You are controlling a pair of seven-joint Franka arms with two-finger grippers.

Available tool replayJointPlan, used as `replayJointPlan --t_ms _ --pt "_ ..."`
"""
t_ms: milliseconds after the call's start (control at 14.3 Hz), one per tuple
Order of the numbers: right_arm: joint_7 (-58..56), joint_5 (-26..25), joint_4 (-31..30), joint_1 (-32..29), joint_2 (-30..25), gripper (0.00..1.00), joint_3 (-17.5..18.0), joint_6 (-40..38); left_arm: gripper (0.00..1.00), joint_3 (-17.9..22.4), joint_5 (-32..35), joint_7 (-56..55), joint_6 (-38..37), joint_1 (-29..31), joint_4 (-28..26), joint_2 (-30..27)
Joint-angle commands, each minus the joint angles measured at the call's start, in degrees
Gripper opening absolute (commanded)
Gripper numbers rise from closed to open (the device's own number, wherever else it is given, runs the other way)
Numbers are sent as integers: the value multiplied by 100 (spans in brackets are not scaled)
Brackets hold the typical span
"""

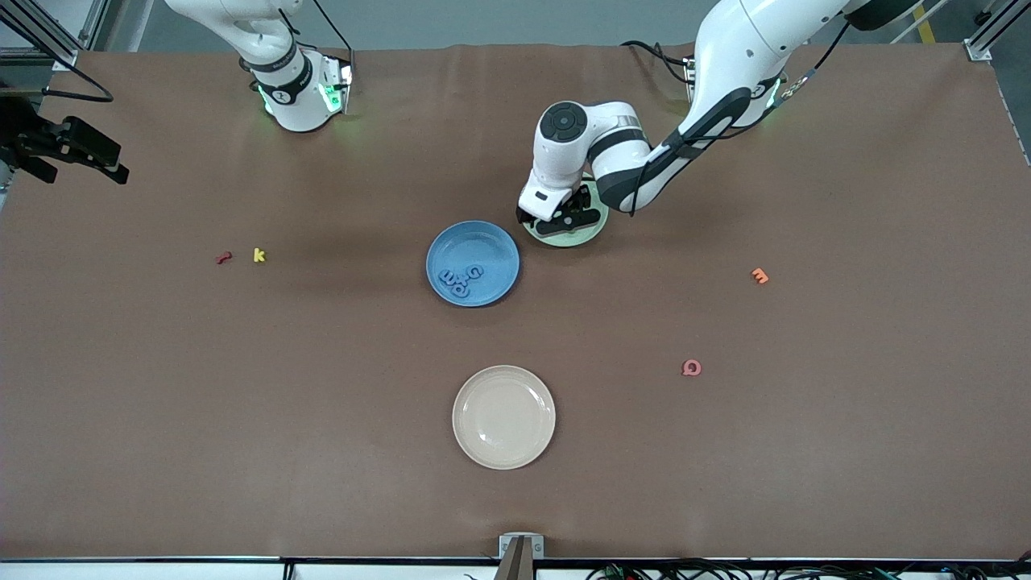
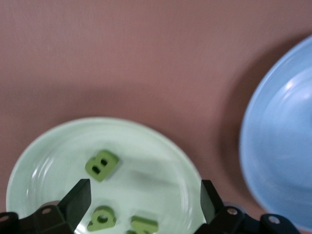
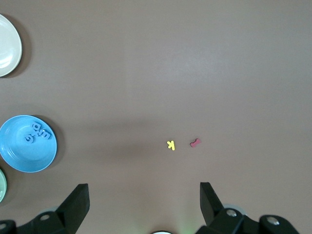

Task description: Sort letters by color into matching plates

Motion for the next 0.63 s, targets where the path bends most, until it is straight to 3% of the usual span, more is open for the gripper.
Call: replayJointPlan --t_ms 0,349,558 --pt "128 29 -69 -3 -82 100 26 71 99 -60 -48 68 -182 238 213 -156" --pt "40 21 -69 -3 -73 100 26 115 99 -341 -275 1323 -235 1161 213 -498" --pt "-239 21 -61 -11 -64 100 9 124 98 -254 -1922 3216 -235 1600 91 -1226"
